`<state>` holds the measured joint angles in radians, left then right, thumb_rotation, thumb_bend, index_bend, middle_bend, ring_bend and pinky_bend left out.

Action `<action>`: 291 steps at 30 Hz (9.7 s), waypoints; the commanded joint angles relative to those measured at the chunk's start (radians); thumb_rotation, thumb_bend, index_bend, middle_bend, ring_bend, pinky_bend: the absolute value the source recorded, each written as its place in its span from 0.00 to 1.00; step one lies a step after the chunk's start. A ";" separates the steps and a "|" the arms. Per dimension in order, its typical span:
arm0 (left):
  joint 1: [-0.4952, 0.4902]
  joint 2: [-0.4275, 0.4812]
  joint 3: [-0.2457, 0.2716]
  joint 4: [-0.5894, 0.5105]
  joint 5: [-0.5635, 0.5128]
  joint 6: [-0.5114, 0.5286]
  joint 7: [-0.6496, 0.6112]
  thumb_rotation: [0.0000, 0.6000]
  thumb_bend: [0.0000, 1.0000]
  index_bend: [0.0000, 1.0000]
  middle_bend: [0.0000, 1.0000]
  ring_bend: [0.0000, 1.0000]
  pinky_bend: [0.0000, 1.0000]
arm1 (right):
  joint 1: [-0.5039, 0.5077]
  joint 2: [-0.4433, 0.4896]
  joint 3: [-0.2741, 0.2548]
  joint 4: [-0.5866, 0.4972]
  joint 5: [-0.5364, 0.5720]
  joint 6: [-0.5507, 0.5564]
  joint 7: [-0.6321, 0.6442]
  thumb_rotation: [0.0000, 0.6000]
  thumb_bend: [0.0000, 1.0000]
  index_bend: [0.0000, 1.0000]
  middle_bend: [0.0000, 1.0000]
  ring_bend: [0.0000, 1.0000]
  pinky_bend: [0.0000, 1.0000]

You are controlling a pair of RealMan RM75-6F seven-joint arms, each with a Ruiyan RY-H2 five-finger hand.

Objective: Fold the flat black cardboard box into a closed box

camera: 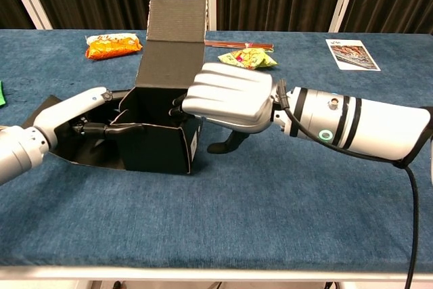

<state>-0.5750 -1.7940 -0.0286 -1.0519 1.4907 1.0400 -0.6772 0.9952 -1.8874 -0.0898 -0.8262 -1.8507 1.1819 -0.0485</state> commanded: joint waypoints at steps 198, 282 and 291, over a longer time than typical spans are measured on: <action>-0.102 -0.216 0.099 0.579 0.277 0.415 0.141 1.00 0.04 0.37 0.35 0.64 0.88 | -0.179 -0.009 0.300 -0.125 0.410 -0.431 0.940 1.00 0.27 0.42 0.40 0.80 1.00; -0.163 -0.061 0.134 0.401 0.300 0.442 0.402 0.98 0.00 0.22 0.22 0.61 0.83 | -0.176 -0.044 0.245 -0.054 0.392 -0.284 0.957 1.00 0.28 0.40 0.35 0.78 1.00; -0.134 -0.037 0.094 0.356 0.260 0.475 0.370 0.81 0.00 0.13 0.15 0.59 0.82 | -0.152 -0.075 0.281 -0.026 0.426 -0.316 0.925 1.00 0.28 0.40 0.35 0.78 1.00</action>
<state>-0.7149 -1.8364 0.0719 -0.6887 1.7576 1.5099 -0.3016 0.8366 -1.9554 0.1831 -0.8579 -1.4312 0.8719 0.8840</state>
